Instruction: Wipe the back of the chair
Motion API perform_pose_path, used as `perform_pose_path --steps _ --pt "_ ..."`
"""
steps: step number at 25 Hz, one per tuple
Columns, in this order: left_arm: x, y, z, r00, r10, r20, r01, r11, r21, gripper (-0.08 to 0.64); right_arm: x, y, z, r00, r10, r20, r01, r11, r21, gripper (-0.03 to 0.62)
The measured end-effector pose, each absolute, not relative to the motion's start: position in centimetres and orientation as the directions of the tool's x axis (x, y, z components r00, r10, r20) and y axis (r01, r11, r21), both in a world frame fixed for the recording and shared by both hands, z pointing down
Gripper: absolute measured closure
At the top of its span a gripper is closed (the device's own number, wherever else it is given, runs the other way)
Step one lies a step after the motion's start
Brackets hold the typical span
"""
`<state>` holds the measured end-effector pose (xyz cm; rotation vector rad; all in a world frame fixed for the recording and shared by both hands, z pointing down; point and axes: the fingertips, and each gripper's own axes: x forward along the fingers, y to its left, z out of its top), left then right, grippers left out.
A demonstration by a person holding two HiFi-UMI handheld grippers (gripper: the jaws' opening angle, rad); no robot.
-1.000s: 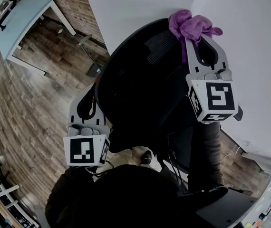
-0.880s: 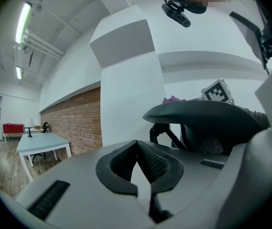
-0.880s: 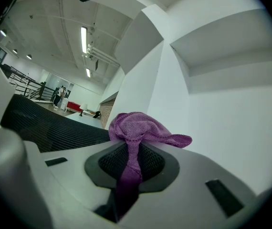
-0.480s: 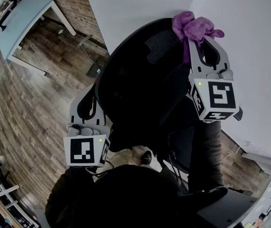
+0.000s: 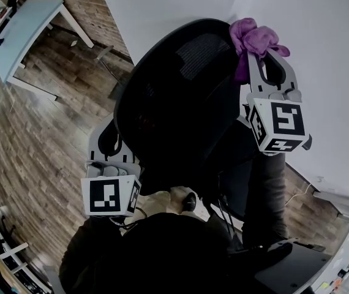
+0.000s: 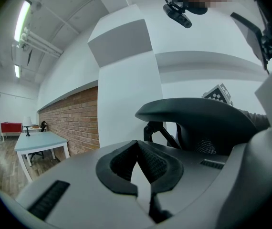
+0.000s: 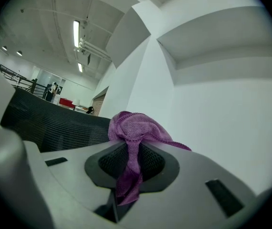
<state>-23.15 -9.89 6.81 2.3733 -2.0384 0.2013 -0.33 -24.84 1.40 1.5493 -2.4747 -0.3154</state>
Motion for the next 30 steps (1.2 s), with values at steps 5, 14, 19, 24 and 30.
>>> perform_pose_path --steps 5,14,19,24,30 --pt "-23.0 -9.7 7.0 0.149 -0.983 0.107 -0.984 -0.158 -0.079 0.551 0.4 -24.9 2.0 -0.41 -0.909 0.069 -0.867 0.413 0.279 0.538" --pt "-23.4 -9.6 7.1 0.151 -0.983 0.108 -0.984 -0.159 -0.074 0.551 -1.0 -24.5 2.2 -0.404 -0.912 0.074 -0.859 0.406 0.313 0.538" --pt "-23.5 -9.2 7.3 0.153 -0.982 0.11 -0.984 -0.161 -0.069 0.551 -1.8 -23.9 2.3 -0.418 -0.905 0.078 -0.851 0.42 0.314 0.538" --pt "-23.8 -9.1 7.5 0.15 -0.982 0.115 -0.985 -0.158 -0.065 0.551 -2.5 -23.8 2.5 -0.427 -0.901 0.08 -0.847 0.43 0.312 0.538" --pt "-23.7 -8.3 7.6 0.148 -0.982 0.114 -0.986 -0.156 -0.063 0.551 -2.9 -22.9 2.6 -0.443 -0.893 0.081 -0.842 0.445 0.305 0.538"
